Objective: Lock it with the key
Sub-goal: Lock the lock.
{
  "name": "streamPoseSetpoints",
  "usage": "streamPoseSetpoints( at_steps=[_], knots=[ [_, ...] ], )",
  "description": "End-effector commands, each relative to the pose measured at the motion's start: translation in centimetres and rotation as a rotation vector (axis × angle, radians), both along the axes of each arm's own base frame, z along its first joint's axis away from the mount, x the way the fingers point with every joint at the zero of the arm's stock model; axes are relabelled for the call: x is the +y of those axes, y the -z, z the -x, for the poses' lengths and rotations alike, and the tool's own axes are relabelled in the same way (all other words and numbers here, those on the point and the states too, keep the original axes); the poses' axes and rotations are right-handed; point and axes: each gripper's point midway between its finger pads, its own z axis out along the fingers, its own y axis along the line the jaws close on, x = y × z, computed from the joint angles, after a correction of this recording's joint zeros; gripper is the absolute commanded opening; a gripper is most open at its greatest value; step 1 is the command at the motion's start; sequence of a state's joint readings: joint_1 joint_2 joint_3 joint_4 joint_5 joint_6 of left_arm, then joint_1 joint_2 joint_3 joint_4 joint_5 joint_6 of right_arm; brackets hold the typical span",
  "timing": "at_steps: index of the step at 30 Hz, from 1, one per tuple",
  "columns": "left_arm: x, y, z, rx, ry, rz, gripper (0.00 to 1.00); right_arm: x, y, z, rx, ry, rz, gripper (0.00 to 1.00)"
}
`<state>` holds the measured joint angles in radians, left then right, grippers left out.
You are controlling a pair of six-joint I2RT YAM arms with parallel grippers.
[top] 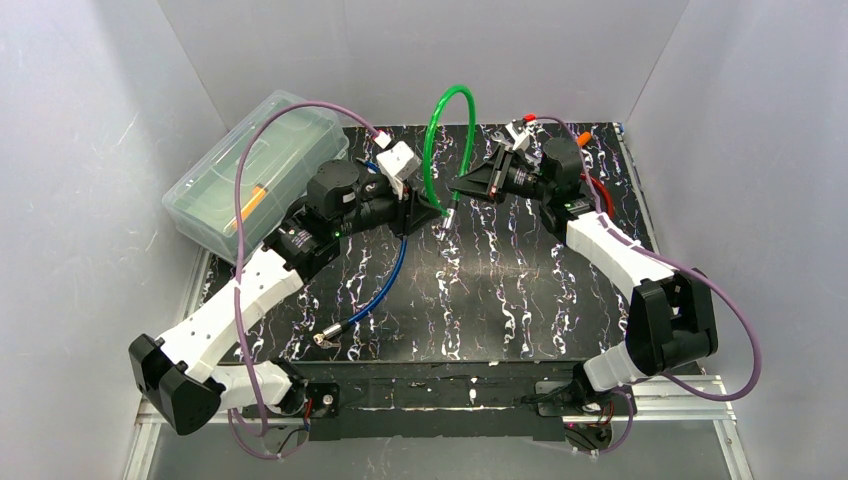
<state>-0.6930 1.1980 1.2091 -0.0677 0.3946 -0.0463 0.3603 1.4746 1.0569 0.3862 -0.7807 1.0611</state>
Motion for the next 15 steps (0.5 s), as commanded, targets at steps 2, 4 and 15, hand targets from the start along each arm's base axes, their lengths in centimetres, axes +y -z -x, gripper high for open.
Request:
streamPoseSetpoints(
  at_steps=[2,4,15],
  knots=[
    [1.1,1.8,0.0,0.149,-0.070,-0.032,0.25,0.1,-5.1,-0.2,-0.127,0.009,-0.064,0.01],
    [1.1,1.3,0.2,0.137,-0.058,-0.018,0.31,0.1,-5.2,-0.3,-0.127,0.008,-0.076,0.01],
    [2.5,2.5,1.2,0.405,-0.026,0.147,0.57,-0.2,-7.0,-0.5,-0.162,0.001,-0.137,0.01]
  ],
)
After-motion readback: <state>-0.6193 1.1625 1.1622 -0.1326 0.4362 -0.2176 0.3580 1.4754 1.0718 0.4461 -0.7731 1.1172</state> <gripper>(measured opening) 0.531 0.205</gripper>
